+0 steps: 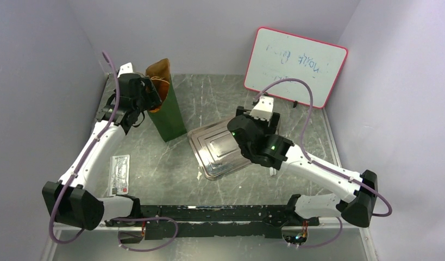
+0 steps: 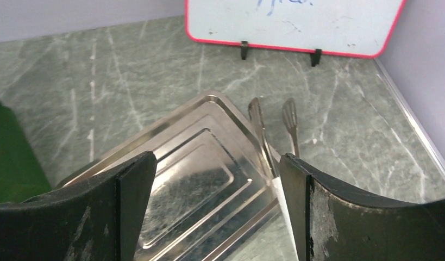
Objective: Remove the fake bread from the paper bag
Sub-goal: Move the paper bag to the center of the board, then move the container to the center of the board, then pick up the clamp at the center of the board.
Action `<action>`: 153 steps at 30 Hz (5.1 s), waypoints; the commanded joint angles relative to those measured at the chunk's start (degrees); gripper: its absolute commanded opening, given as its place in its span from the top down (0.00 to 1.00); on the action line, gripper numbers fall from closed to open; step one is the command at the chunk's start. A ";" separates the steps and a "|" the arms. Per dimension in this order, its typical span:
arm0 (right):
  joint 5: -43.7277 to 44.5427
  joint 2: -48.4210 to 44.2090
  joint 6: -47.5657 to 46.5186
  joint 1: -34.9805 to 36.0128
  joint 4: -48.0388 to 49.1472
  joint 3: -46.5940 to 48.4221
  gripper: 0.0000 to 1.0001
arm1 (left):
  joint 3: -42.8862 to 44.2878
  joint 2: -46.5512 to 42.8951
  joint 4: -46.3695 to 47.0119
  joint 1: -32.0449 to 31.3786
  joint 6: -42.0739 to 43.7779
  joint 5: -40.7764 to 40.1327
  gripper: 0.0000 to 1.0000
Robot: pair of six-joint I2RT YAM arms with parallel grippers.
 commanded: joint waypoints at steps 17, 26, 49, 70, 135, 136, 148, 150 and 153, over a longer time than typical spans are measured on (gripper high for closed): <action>-14.43 -2.68 2.56 -22.20 4.18 -20.84 0.15 | 4.38 10.62 5.35 5.39 6.75 2.17 0.93; -22.60 3.66 -1.36 -30.52 12.33 -25.46 0.12 | 5.74 12.96 8.45 6.88 9.74 2.83 0.93; -35.49 6.02 -7.42 -34.00 17.47 -21.50 0.04 | 10.56 17.59 9.24 6.88 12.18 4.38 0.93; -46.07 41.65 -5.27 -25.39 19.94 6.99 0.68 | 11.94 18.58 8.77 6.88 11.34 5.38 0.93; -33.33 35.87 -5.83 -27.55 13.07 15.70 0.25 | 10.43 15.99 9.52 6.88 11.99 5.64 0.93; -33.05 33.22 -5.48 -27.50 13.38 13.07 0.24 | 10.40 15.80 9.86 6.88 12.62 5.13 0.93; -25.99 9.85 -0.28 -27.98 5.23 -6.08 0.22 | 10.51 14.15 14.26 6.84 18.21 0.12 0.93; -26.11 9.39 1.66 -28.58 1.77 -6.95 0.19 | 11.05 13.83 14.67 6.60 19.37 -0.62 0.93; -27.48 8.18 3.24 -29.20 -0.34 -10.43 0.18 | 12.43 13.90 14.50 5.67 21.51 -2.10 0.93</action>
